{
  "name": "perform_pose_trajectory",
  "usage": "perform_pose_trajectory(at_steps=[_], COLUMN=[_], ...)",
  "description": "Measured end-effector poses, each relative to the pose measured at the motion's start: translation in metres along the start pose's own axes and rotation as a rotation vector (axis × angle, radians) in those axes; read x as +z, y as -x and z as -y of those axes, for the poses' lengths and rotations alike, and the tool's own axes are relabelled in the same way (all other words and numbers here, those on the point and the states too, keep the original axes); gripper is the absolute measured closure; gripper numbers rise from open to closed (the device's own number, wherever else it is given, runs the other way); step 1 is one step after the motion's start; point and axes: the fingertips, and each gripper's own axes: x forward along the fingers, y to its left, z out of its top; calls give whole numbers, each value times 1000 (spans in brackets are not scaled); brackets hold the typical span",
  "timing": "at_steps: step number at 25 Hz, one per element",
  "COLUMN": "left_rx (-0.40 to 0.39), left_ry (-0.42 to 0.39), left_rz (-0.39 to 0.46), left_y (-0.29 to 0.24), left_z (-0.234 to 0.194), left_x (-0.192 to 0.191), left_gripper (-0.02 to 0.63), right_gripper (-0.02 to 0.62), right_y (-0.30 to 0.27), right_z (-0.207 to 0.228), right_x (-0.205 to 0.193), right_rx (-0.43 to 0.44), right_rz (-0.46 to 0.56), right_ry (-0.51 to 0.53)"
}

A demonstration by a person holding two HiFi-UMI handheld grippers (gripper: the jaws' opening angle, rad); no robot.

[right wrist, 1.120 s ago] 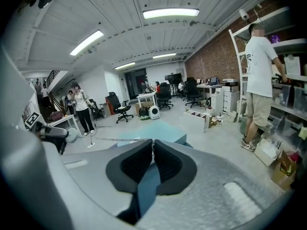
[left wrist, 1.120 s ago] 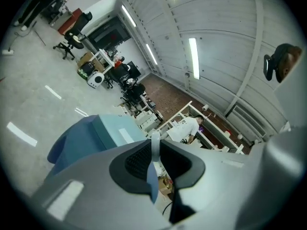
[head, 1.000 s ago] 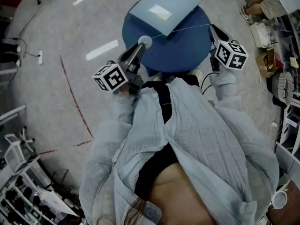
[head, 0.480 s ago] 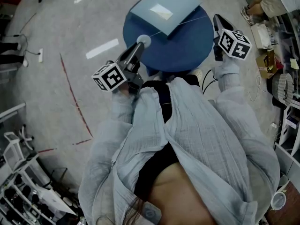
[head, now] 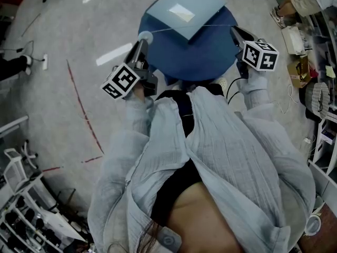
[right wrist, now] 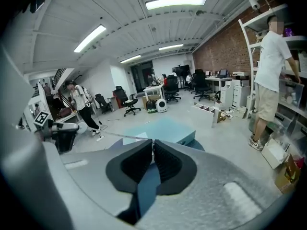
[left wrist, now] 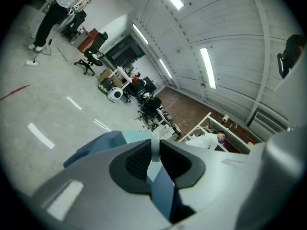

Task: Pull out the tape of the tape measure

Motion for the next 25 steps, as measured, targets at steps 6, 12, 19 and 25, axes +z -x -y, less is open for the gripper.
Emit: perform_pose_trajectory(at_steps=[6, 12, 19, 25], left_rx=[101, 161, 211, 228], left_ry=[-46, -178, -351, -356], left_rz=[45, 15, -63, -78], left_y=[-1, -1, -3, -4], left_z=[-19, -26, -23, -27], left_x=[13, 14, 10, 6], left_gripper=[529, 529, 529, 528], right_gripper=[578, 577, 577, 577], right_y=[4, 9, 10, 7], right_z=[-27, -37, -33, -31], right_x=[-35, -41, -35, -38], right_rx=[140, 197, 175, 166], right_rz=[-119, -134, -116, -113], right_ry=[-14, -14, 13, 13])
